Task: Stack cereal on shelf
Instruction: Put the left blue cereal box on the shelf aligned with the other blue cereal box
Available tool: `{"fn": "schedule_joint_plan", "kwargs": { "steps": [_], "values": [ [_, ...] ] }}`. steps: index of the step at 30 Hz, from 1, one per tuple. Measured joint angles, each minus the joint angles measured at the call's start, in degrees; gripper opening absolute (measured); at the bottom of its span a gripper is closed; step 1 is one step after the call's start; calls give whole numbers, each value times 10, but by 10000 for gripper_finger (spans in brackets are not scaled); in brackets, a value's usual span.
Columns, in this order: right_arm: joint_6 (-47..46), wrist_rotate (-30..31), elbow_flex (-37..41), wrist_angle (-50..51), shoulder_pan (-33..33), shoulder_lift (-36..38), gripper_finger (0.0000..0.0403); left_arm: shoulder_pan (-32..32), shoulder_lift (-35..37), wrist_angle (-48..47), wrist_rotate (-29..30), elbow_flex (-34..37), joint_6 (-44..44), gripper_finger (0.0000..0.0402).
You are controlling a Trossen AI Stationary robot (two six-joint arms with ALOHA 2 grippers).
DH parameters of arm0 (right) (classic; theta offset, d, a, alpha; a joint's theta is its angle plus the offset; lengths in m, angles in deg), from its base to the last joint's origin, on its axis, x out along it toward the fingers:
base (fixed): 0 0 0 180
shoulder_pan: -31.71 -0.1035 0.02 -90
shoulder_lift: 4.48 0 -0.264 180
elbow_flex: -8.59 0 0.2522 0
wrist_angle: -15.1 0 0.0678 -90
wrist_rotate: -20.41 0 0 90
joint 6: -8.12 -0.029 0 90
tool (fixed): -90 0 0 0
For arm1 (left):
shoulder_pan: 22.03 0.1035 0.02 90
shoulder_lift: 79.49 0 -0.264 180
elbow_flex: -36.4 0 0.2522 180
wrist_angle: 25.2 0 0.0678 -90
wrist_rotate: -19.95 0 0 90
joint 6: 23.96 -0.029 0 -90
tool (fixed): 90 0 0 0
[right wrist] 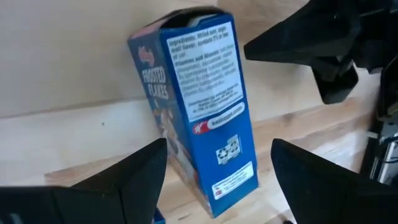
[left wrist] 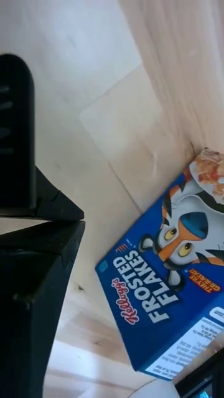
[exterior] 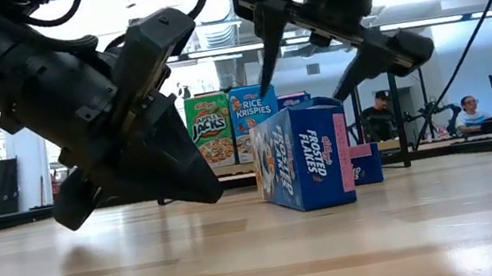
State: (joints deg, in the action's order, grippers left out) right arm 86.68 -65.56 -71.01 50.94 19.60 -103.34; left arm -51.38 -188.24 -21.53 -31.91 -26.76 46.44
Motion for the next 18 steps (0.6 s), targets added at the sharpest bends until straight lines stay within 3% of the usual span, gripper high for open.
{"fn": "schedule_joint_plan", "kwargs": {
  "steps": [8, 18],
  "values": [
    [43, -9, -4, -19, -3, -34, 311, 11, 0, 2, 0, 0, -38, 0],
    [64, 22, -3, -41, -10, -45, 311, 44, 0, 7, -9, 0, -115, 0]
  ]
}}
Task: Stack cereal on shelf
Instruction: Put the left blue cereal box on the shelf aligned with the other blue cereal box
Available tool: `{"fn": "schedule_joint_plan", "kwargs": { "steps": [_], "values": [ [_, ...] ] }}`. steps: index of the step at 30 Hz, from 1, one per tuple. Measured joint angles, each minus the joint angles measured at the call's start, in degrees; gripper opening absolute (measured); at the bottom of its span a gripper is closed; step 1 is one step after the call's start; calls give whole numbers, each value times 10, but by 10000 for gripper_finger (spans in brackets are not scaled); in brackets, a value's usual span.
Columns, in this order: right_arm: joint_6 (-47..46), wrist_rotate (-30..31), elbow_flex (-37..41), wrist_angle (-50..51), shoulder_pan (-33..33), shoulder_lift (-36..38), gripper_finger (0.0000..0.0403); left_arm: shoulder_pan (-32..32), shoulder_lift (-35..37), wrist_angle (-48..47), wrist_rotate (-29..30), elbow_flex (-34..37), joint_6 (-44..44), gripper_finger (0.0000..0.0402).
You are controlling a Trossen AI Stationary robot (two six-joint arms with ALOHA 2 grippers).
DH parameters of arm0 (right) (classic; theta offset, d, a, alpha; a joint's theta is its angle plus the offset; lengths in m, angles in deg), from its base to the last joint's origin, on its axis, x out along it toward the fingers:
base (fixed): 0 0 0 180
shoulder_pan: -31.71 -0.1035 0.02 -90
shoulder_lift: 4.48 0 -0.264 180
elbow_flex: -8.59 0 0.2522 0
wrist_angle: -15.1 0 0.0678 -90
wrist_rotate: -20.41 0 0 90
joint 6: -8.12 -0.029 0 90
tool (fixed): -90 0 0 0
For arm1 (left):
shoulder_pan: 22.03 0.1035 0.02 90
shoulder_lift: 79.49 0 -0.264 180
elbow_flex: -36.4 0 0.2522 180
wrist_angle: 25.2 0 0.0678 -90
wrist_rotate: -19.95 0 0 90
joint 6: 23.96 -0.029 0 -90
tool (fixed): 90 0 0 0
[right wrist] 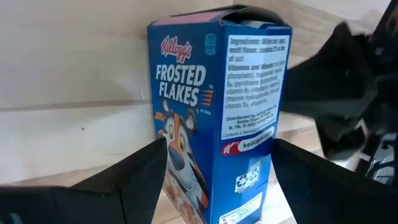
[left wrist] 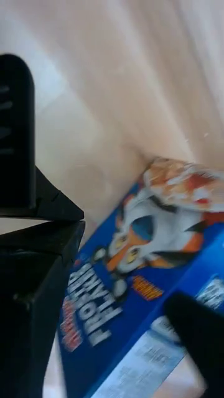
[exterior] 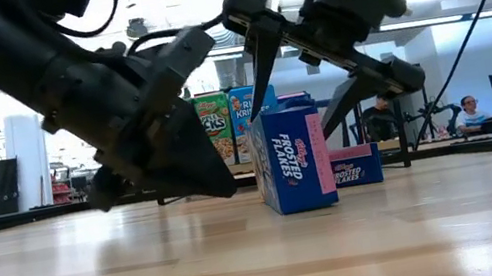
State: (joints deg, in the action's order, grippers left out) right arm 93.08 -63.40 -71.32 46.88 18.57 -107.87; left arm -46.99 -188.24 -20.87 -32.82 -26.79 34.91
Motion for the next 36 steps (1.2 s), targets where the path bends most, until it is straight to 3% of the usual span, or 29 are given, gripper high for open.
{"fn": "schedule_joint_plan", "kwargs": {
  "steps": [9, 16, 24, 30, 36],
  "values": [
    [-28, 12, 0, 8, -1, 0, 311, 52, 0, 81, -51, 0, -121, 0],
    [-44, 49, 0, 7, -3, 0, 311, 84, 0, 84, -71, 0, -177, 0],
    [-88, 47, 0, 23, -5, 0, 310, 133, 0, 84, -168, 0, -268, 0],
    [-143, 45, 0, 24, -2, 0, 310, 151, 15, 42, -261, 0, -276, 0],
    [-190, 43, -4, 30, -2, 8, 310, 153, 70, -26, -275, 0, -297, 0]
  ]
}}
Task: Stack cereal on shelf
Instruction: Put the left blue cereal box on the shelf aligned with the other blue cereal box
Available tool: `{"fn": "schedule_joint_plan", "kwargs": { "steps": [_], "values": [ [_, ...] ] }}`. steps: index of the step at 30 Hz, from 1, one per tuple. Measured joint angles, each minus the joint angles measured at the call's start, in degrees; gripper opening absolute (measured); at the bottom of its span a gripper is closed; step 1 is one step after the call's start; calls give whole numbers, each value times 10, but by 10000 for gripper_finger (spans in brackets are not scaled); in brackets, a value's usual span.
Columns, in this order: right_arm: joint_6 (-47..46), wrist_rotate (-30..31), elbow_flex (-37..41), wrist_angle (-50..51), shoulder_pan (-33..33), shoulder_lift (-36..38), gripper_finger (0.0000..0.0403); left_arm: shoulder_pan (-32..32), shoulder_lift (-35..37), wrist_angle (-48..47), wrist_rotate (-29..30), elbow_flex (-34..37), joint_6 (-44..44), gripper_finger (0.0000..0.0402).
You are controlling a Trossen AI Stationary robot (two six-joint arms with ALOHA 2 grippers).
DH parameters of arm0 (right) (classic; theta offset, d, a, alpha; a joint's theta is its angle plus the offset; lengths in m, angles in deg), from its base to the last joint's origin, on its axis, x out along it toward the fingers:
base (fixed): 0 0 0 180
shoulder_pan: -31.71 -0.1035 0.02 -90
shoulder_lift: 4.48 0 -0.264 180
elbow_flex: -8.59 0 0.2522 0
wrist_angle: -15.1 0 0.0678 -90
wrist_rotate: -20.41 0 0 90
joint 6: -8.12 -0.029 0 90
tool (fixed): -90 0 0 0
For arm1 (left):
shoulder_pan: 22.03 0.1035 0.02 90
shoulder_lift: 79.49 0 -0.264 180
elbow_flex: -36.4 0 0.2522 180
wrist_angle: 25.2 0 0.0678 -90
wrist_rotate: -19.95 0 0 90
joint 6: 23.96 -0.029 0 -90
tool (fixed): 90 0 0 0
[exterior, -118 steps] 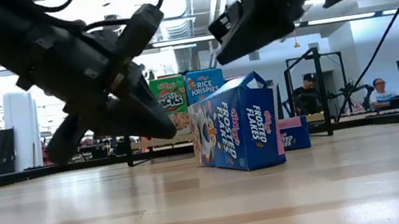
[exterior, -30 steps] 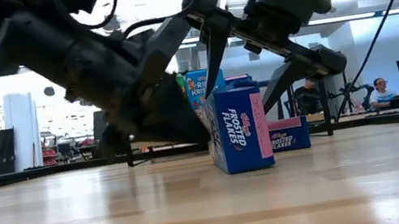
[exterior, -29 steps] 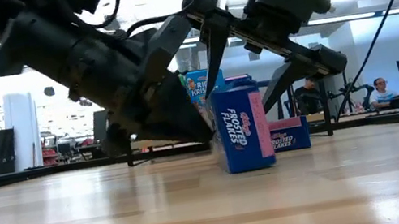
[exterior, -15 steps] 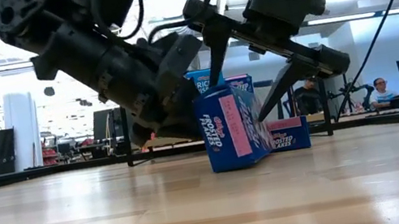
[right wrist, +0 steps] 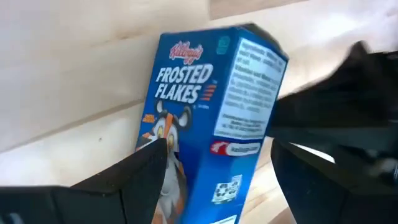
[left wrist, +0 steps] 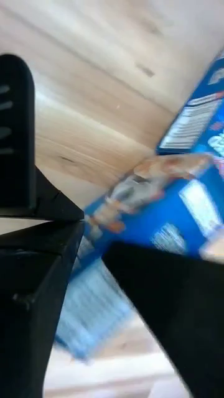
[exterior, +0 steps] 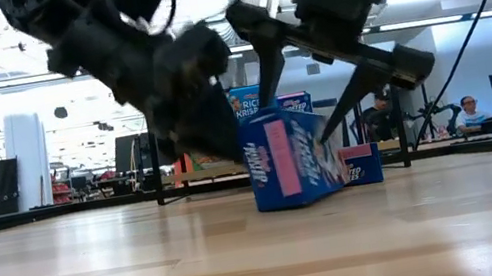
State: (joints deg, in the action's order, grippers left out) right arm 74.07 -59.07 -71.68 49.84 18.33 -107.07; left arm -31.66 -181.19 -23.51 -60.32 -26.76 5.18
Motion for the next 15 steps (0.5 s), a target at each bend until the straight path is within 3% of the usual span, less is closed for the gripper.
{"fn": "schedule_joint_plan", "kwargs": {
  "steps": [6, 15],
  "values": [
    [-42, -8, -39, 24, 2, 6, 310, -4, 65, -53, -3, 0, -20, 0],
    [-159, -118, -87, 75, 17, 6, 310, -32, 148, -268, 19, 0, 14, 0]
  ]
}}
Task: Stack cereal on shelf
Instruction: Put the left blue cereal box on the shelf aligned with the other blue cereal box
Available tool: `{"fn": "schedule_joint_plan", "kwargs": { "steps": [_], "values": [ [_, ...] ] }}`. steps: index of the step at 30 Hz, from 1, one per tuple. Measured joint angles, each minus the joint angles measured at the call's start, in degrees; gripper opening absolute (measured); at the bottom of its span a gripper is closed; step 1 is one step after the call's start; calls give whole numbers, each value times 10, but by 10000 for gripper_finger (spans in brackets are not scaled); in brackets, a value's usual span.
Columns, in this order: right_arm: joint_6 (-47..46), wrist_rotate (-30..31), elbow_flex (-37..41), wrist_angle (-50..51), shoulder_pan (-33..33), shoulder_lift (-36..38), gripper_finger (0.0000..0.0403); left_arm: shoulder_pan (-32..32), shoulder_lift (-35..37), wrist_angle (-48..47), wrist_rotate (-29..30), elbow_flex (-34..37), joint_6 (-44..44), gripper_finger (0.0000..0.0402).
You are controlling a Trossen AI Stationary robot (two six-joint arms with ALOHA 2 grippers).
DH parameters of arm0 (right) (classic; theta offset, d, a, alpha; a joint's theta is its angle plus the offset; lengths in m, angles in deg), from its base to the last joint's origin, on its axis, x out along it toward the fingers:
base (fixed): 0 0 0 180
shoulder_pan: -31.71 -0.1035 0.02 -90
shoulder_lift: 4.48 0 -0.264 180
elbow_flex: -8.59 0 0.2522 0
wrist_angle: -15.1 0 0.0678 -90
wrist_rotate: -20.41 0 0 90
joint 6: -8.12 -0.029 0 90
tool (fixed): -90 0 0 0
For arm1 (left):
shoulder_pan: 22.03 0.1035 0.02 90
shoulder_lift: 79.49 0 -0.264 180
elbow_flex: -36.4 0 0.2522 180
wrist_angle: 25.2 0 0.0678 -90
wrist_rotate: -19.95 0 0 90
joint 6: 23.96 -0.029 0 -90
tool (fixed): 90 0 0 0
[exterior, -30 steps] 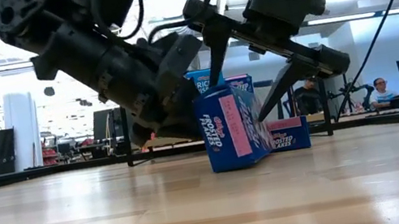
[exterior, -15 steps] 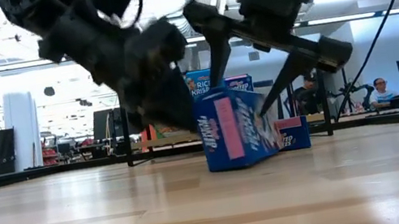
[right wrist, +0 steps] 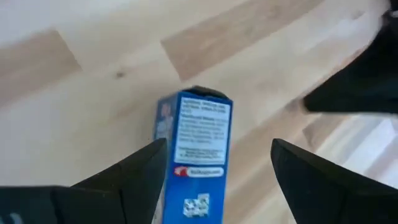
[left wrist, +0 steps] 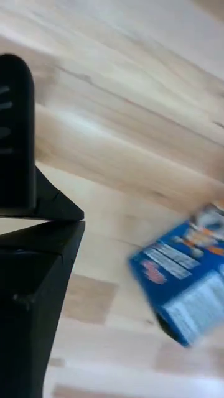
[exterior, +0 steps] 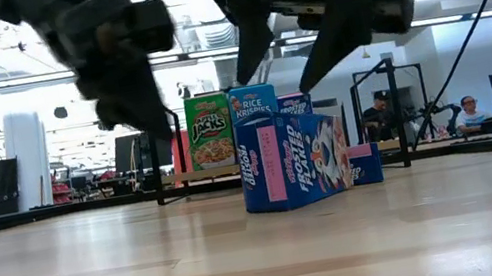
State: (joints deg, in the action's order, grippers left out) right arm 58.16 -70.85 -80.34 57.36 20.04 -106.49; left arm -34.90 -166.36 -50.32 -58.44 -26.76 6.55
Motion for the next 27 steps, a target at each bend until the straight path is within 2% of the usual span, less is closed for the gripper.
{"fn": "schedule_joint_plan", "kwargs": {
  "steps": [7, 16, 27],
  "values": [
    [-59, -73, -9, -14, 6, -10, 310, -53, 38, -73, 34, 0, 61, 0],
    [-70, -53, -9, -79, 1, -51, 310, -125, 41, -108, 103, 0, 163, 0],
    [-71, -62, -8, -28, 5, -51, 310, -167, 41, -112, 159, 0, 228, 0]
  ]
}}
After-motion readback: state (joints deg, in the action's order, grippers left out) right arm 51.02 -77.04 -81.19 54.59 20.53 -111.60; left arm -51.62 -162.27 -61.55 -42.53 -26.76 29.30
